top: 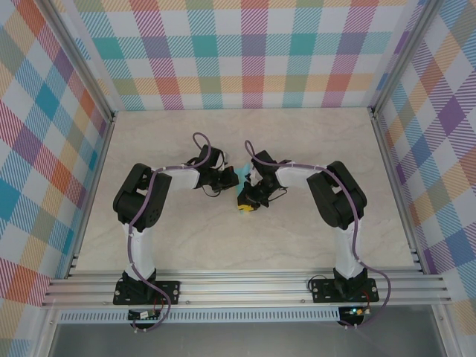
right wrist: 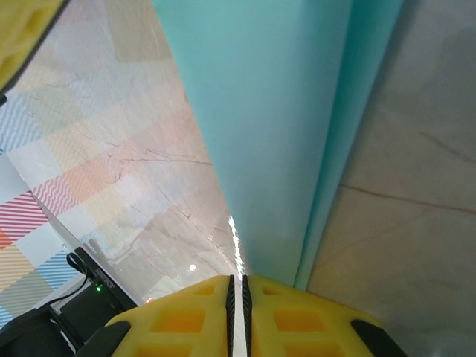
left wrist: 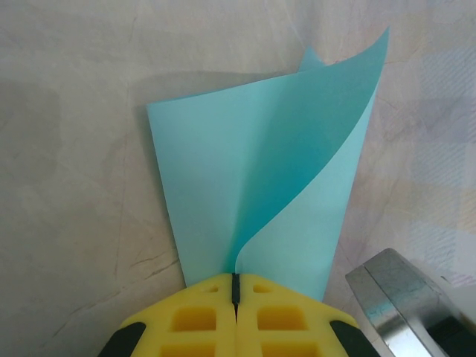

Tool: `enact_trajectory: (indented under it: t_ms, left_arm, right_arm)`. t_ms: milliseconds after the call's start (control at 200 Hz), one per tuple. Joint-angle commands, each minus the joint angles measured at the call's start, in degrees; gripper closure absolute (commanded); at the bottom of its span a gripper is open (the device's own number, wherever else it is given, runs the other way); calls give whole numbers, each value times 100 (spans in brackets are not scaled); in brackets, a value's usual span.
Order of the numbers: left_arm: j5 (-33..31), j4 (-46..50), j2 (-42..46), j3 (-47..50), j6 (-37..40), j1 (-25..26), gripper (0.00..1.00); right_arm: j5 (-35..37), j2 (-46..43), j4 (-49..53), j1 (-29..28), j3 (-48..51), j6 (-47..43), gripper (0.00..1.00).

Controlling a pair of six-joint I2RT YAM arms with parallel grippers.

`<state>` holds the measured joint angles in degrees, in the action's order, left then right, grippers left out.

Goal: Fold a paper plane with a square sheet of paper (fold left side to right side)
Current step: Fold the wing for the fifth time at the center of the table.

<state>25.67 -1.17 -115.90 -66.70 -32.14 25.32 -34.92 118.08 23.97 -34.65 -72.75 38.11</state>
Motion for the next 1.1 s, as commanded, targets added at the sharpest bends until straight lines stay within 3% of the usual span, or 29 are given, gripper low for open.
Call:
enact_trajectory:
  t_ms: [0,590,770,935,1100]
  left_arm:
    - [-532,436,-385,16,8,-81,100]
    - [-476,391,-420,-17,-23,-80,100]
    - [-376,347,-350,9,6,-80,100]
    - [-203,260,-315,-14,-9,-47,100]
    - [-208,269,-313,-6,-3,-1,100]
  right_arm:
    - [-15,57,714,-209,217,-36,88]
    - [214,-243,1088,-227,433,-249,89]
    - [138,-843,581,-201,630,-353,89]
    - [141,-1370,351,118,536,-499,88]
    - [239,-1046,-27,523,121,-384,93]
